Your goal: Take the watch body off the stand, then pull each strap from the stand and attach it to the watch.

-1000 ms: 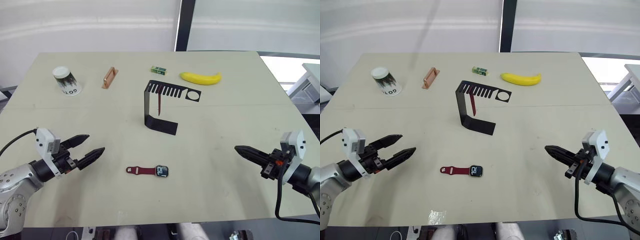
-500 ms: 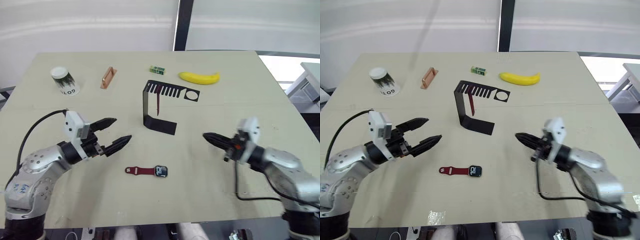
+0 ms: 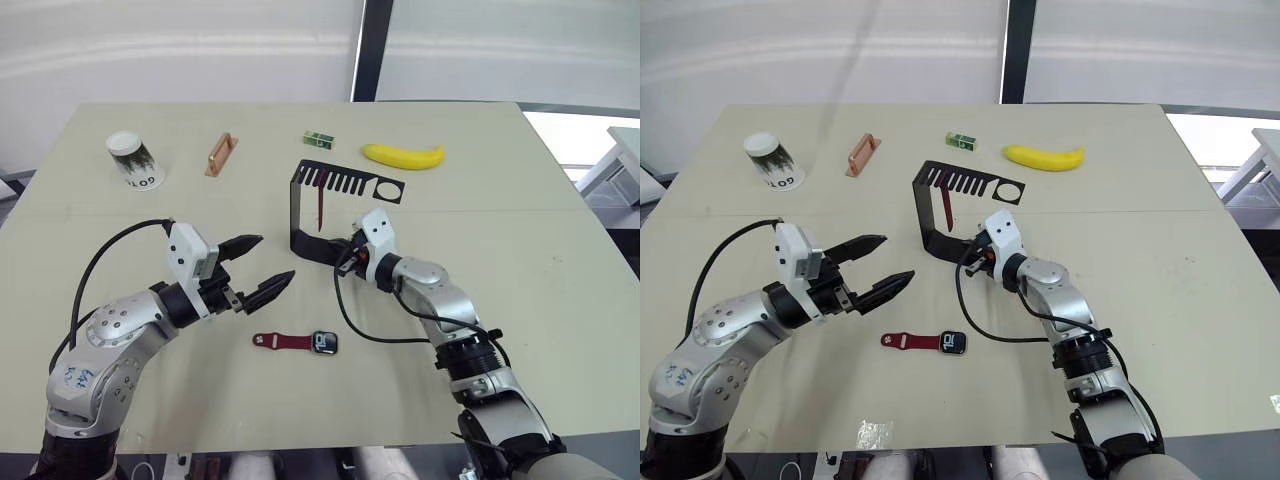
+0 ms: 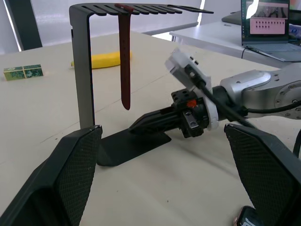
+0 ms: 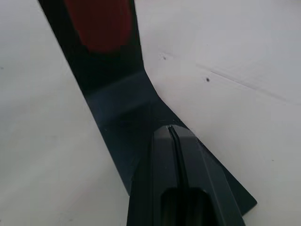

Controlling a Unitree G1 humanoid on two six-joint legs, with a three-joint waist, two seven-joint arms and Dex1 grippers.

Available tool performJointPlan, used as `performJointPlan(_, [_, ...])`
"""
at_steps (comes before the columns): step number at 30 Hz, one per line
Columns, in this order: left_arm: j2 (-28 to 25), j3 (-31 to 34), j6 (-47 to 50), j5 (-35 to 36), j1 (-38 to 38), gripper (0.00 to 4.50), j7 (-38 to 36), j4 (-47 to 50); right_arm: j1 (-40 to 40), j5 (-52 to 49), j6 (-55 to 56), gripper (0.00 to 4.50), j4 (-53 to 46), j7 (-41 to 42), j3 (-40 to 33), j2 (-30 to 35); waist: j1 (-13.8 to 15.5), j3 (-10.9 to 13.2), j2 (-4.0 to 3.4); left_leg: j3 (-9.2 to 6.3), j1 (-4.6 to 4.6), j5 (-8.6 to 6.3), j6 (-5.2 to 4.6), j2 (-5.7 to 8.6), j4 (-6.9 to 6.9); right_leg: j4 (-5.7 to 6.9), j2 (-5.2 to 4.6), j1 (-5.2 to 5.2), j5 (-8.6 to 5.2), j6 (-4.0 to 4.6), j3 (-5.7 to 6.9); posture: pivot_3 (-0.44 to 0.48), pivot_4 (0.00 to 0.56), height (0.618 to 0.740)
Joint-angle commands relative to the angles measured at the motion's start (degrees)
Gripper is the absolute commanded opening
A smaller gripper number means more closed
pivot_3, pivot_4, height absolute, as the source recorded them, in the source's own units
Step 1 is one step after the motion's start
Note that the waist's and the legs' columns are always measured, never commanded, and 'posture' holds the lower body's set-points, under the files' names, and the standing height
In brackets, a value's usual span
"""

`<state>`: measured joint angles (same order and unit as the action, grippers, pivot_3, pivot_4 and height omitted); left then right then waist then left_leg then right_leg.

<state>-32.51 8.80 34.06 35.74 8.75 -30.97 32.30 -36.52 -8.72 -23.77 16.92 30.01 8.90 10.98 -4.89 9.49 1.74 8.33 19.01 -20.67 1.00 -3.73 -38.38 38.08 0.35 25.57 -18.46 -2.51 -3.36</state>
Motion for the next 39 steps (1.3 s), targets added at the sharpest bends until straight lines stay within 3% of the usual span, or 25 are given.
performJointPlan(1, [0.9, -1.4, 0.5, -0.3, 1.6, 4.50, 2.5, 4.2, 1.4, 1.7, -2.7, 0.04, -0.4, -0.3, 1.0, 0.8, 0.0, 0.0, 0.01, 0.00, -0.02, 0.00, 0.00, 0.00, 0.00, 0.01, 0.00, -0.02, 0.00, 0.00, 0.00, 0.000, 0.150, 0.740])
performJointPlan(10, [7.9, -6.3, 2.6, -5.0, 4.7, 4.50, 13.4, 5.0, 4.1, 1.8, -4.5, 0.04, -4.3, -0.6, 0.9, 0.3, -0.1, -0.1, 0.03, 0.00, -0.12, 0.00, 0.01, 0.00, -0.05, 0.14, 0.03, -0.07, 0.00, 0.00, -0.01, 0.000, 0.150, 0.740])
performJointPlan(15, [11.4, -11.9, -1.5, -12.5, 5.9, 4.50, 16.0, 2.2, 4.6, 2.3, -3.9, 0.04, -4.4, -1.8, 0.5, -0.2, 0.0, -0.1, 0.03, 0.02, -0.13, 0.00, 0.01, 0.01, -0.04, 0.13, 0.04, -0.08, 0.00, 0.00, -0.03, 0.000, 0.150, 0.740])
performJointPlan(18, [14.1, -13.2, -3.2, -14.6, 7.8, 3.63, 16.5, -0.6, 5.1, 2.5, -4.1, 0.00, -4.4, -1.7, 0.8, -0.2, 0.0, -0.1, 0.04, 0.02, -0.13, 0.00, 0.01, 0.00, -0.09, 0.14, 0.04, -0.09, 0.00, 0.00, -0.03, 0.000, 0.150, 0.740])
performJointPlan(20, [15.2, -14.5, -3.9, -16.1, 8.7, 2.77, 16.6, -2.2, 5.2, 2.6, -4.1, 0.00, -4.4, -1.4, 0.9, -0.2, 0.0, -0.1, 0.03, 0.03, -0.14, 0.00, 0.01, 0.00, -0.10, 0.15, 0.05, -0.09, 0.00, 0.00, -0.04, 0.000, 0.150, 0.740])
performJointPlan(25, [17.0, -18.2, -8.9, -23.4, 9.8, 2.77, 17.8, -8.3, 4.9, 2.8, -3.8, 0.00, -4.3, -1.3, 0.8, -0.3, 0.0, -0.1, 0.02, 0.04, -0.16, 0.00, 0.01, 0.00, -0.09, 0.16, 0.05, -0.10, 0.00, 0.00, -0.04, 0.000, 0.150, 0.740])
performJointPlan(30, [20.7, -17.4, -13.7, -28.1, 10.8, 2.77, 21.5, -12.2, 5.3, 2.6, -4.4, 0.00, -5.4, -1.1, 0.7, -0.3, 0.1, -0.1, 0.03, 0.04, -0.16, 0.00, 0.01, 0.00, -0.10, 0.17, 0.04, -0.10, 0.00, 0.00, -0.04, 0.000, 0.150, 0.740])
performJointPlan(39, [25.1, -16.4, -16.7, -30.4, 12.6, 2.77, 23.3, -18.5, 5.0, 2.6, -4.5, 0.00, -4.8, -0.9, 0.3, 0.1, 0.2, -0.1, 0.03, 0.05, -0.16, 0.00, 0.00, 0.00, -0.10, 0.17, 0.03, -0.10, 0.00, 0.00, -0.05, 0.000, 0.150, 0.740])
